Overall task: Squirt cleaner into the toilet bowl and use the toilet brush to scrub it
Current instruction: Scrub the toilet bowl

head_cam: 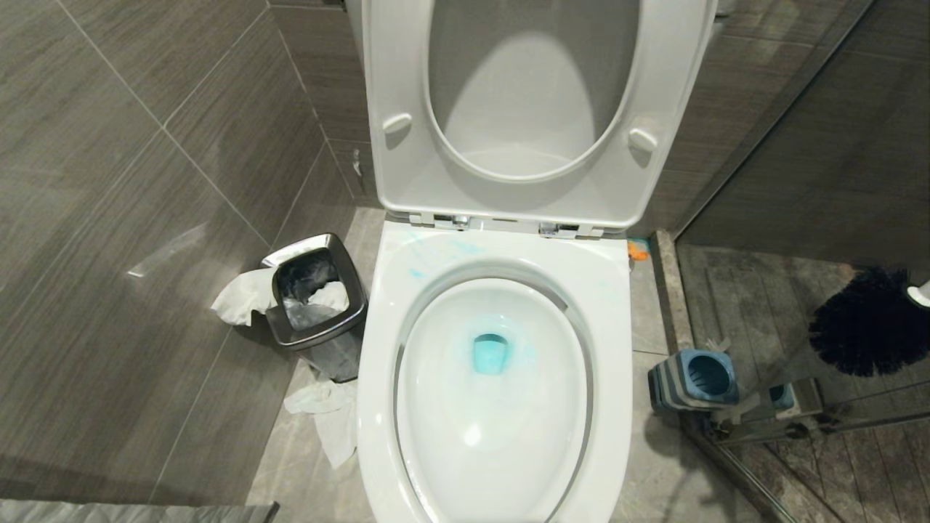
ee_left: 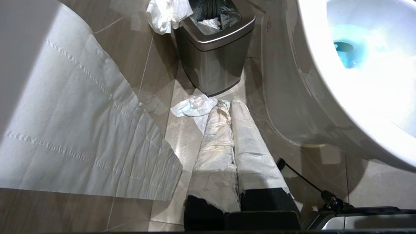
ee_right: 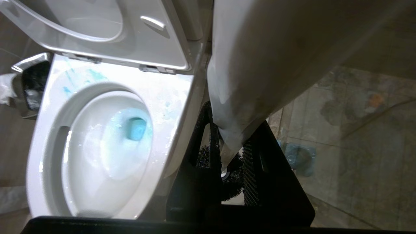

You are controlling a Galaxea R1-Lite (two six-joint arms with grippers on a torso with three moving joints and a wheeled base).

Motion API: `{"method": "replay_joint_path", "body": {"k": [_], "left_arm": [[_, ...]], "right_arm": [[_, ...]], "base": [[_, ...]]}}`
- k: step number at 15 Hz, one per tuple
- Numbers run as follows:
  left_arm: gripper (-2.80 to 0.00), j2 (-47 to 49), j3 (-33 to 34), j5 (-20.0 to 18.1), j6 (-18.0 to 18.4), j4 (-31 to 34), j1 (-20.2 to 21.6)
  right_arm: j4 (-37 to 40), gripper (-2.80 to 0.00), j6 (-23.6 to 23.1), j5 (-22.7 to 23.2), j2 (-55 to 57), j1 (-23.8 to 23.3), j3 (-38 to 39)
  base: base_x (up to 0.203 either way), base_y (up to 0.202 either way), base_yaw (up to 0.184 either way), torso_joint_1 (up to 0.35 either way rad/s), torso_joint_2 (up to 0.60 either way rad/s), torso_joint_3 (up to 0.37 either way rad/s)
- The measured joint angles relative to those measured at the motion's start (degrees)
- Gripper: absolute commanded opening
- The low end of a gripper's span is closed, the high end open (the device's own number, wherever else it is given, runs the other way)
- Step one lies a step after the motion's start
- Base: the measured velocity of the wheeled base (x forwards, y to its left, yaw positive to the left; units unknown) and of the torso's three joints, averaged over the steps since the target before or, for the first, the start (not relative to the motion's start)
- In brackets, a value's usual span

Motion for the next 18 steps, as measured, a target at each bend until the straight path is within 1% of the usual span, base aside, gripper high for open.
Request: {"method": "replay_joint_path", "body": {"k": [2, 3, 5, 7, 10, 12, 13, 14, 18], "left_arm": [[-2.80, 0.0, 0.0, 0.0, 0.0, 0.0, 0.0], [-2.80, 0.0, 0.0, 0.0, 0.0, 0.0, -0.1], [-2.80, 0.0, 0.0, 0.0, 0.0, 0.0, 0.0], [-2.80, 0.0, 0.0, 0.0, 0.0, 0.0, 0.0], [-2.80, 0.0, 0.0, 0.0, 0.0, 0.0, 0.0], [-2.80, 0.0, 0.0, 0.0, 0.0, 0.0, 0.0], [-2.80, 0.0, 0.0, 0.0, 0.0, 0.0, 0.0], [-2.80, 0.0, 0.0, 0.0, 0.0, 0.0, 0.0], [-2.80, 0.0, 0.0, 0.0, 0.0, 0.0, 0.0]], "right_arm": [[-1.7, -2.80, -0.4, -4.6, 1.7, 4.7, 0.7], [-3.5, -2.80, -0.4, -8.4, 2.5, 8.6, 1.6], [-8.8, -2.80, -0.2, -17.3, 4.2, 18.0, 3.5], [-13.3, -2.80, 0.2, -26.6, 5.7, 29.1, 4.8], [-15.8, -2.80, 1.5, -39.2, 8.9, 44.1, 4.0], [-16.3, -2.80, 3.5, -47.3, 12.6, 52.7, 1.6], [-16.4, -2.80, 4.7, -51.2, 14.8, 56.3, 0.2], [-16.6, -2.80, 5.7, -54.0, 16.7, 59.0, -0.9], [-19.1, -2.80, 8.9, -59.4, 24.7, 66.4, -4.7]], "base": [[0.000, 0.000, 0.000, 0.000, 0.00, 0.000], [0.000, 0.000, 0.000, 0.000, 0.00, 0.000], [0.000, 0.000, 0.000, 0.000, 0.00, 0.000], [0.000, 0.000, 0.000, 0.000, 0.00, 0.000], [0.000, 0.000, 0.000, 0.000, 0.00, 0.000], [0.000, 0.000, 0.000, 0.000, 0.00, 0.000], [0.000, 0.000, 0.000, 0.000, 0.00, 0.000], [0.000, 0.000, 0.000, 0.000, 0.00, 0.000], [0.000, 0.000, 0.000, 0.000, 0.00, 0.000]]}}
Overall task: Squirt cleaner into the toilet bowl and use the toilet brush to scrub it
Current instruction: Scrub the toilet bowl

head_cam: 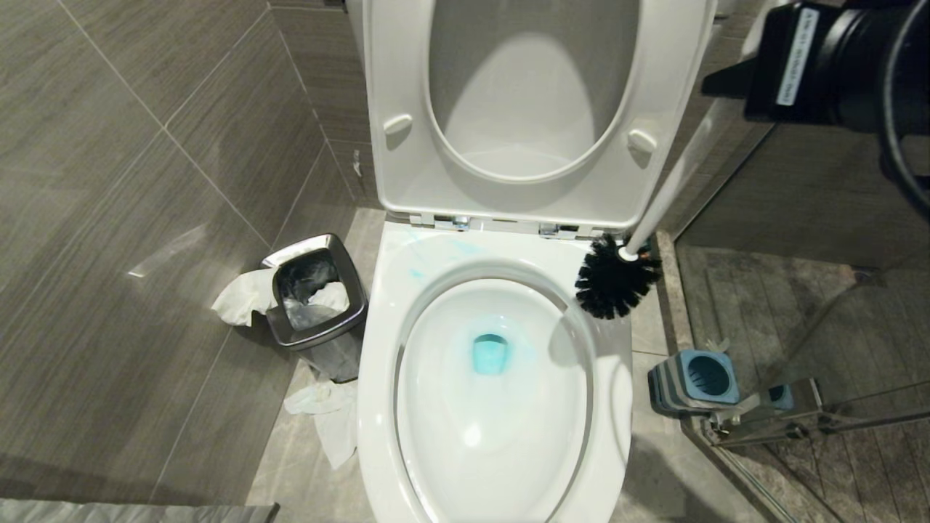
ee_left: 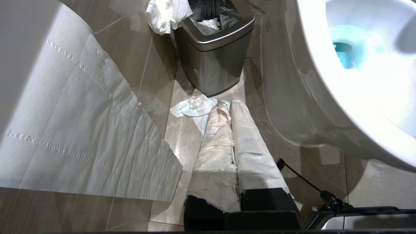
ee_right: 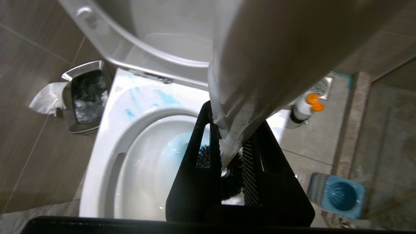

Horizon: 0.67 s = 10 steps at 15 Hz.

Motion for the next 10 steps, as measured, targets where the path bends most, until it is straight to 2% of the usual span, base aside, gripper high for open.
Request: {"method": "replay_joint_path", "body": {"k": [5, 10], "left_arm": [[-2.80, 0.0, 0.0, 0.0, 0.0, 0.0, 0.0], [-2.80, 0.0, 0.0, 0.0, 0.0, 0.0, 0.0]], "right_arm": [[-4.1, -2.80, 3.4, -2.9, 10.0, 6.2, -1.1], [-4.4, -2.80, 8.5, -4.5, 18.0, 7.7, -0.7]], "base": [[0.000, 0.000, 0.000, 0.000, 0.00, 0.000], [0.000, 0.000, 0.000, 0.000, 0.00, 0.000]]}}
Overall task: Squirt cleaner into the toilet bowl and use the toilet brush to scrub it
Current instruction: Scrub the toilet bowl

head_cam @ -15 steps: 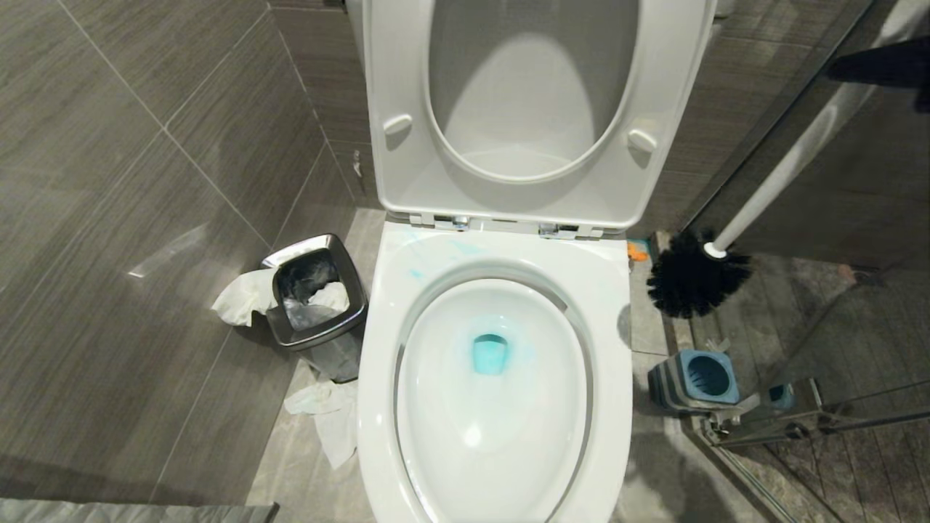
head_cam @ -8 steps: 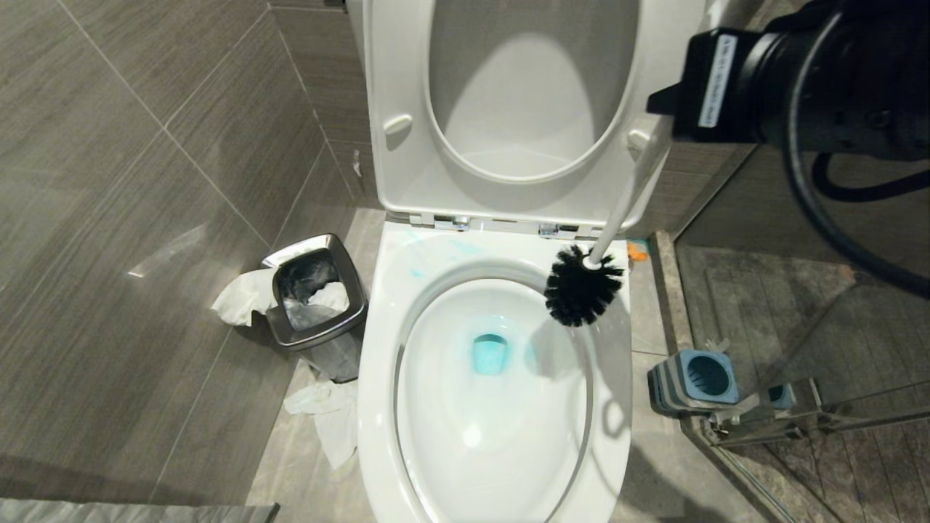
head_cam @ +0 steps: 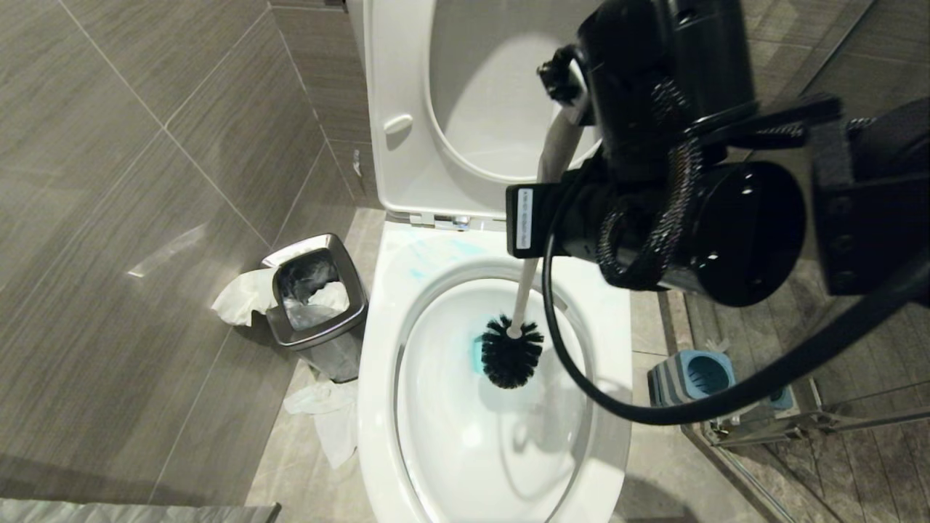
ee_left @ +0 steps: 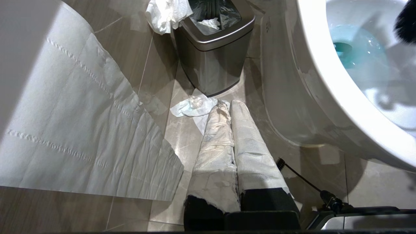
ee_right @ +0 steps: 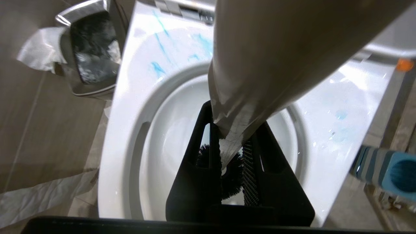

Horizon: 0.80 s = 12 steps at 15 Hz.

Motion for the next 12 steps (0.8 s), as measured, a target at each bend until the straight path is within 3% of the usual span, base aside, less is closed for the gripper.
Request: {"method": "replay_joint_path", "body": {"k": [4, 8, 12], "left_arm": [[-2.80, 0.0, 0.0, 0.0, 0.0, 0.0, 0.0], [-2.80, 0.0, 0.0, 0.0, 0.0, 0.0, 0.0], [-2.80, 0.0, 0.0, 0.0, -0.1, 0.0, 0.0]], "right_arm": [[-4.2, -2.80, 3.9, -1.2, 5.8, -0.2, 1.3], [-13.5, -2.80, 3.4, -1.7, 10.8, -0.8, 3.8], [-25.8, -2.80, -1.2, -3.1, 14.5, -3.4, 8.8]], "base": [[0.000, 0.000, 0.000, 0.000, 0.00, 0.000], [0.000, 0.000, 0.000, 0.000, 0.00, 0.000], [0.000, 0.000, 0.000, 0.000, 0.00, 0.000]]}}
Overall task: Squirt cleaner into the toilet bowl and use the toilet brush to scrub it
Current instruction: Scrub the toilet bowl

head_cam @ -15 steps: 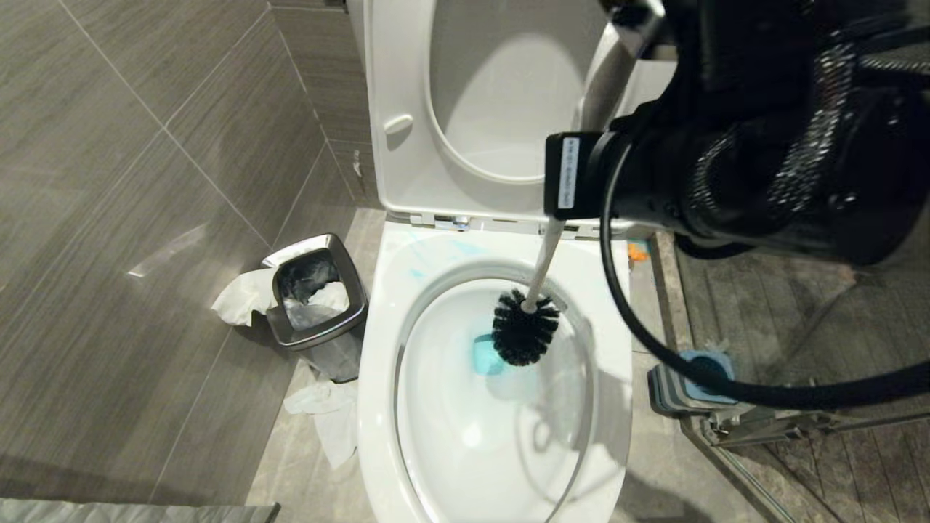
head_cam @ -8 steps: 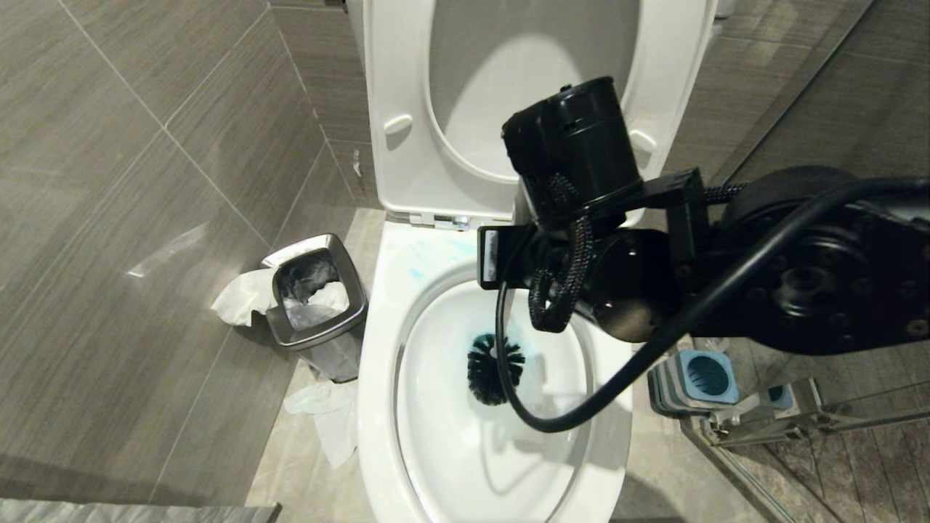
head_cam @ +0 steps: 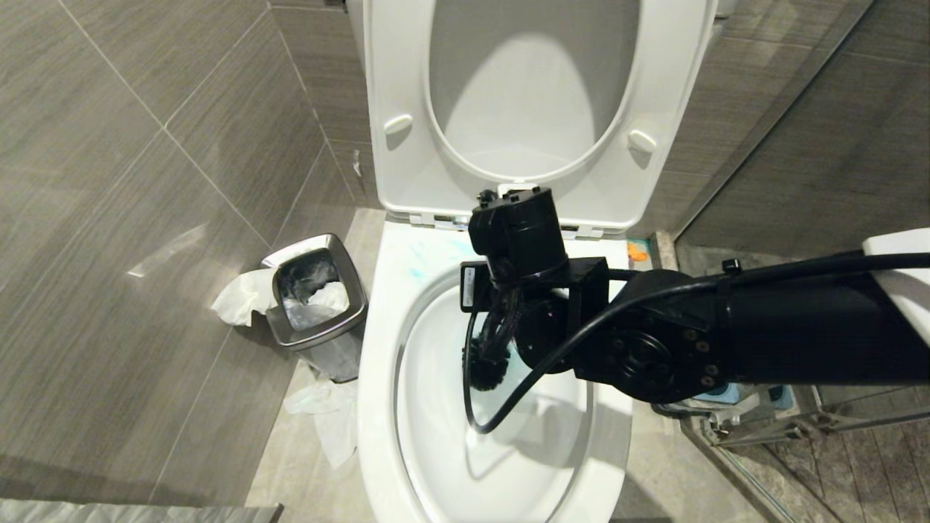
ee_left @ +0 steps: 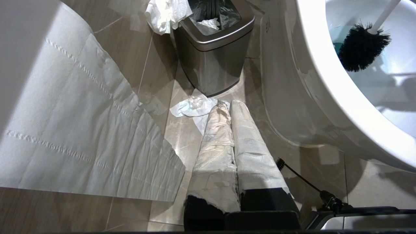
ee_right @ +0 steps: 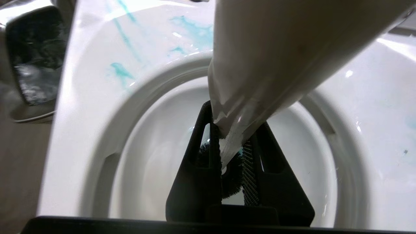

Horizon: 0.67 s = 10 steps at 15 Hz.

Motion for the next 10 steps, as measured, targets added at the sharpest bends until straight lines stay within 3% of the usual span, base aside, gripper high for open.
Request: {"method": "replay_joint_path", "body": {"k": [4, 7, 10], "left_arm": [[-2.80, 0.0, 0.0, 0.0, 0.0, 0.0, 0.0], [-2.80, 0.0, 0.0, 0.0, 0.1, 0.0, 0.0], [-2.80, 0.0, 0.0, 0.0, 0.1, 0.0, 0.0]], "right_arm": [[-12.3, -2.80, -7.6, -0.4, 1.8, -2.5, 4.6], [-18.2, -2.80, -8.3, -0.3, 3.7, -2.9, 7.5], [-18.9, -2.80, -7.8, -0.2, 4.8, -2.7, 8.5]], "base": [[0.000, 0.000, 0.000, 0.000, 0.00, 0.000], [0.000, 0.000, 0.000, 0.000, 0.00, 0.000], [0.000, 0.000, 0.000, 0.000, 0.00, 0.000]]}}
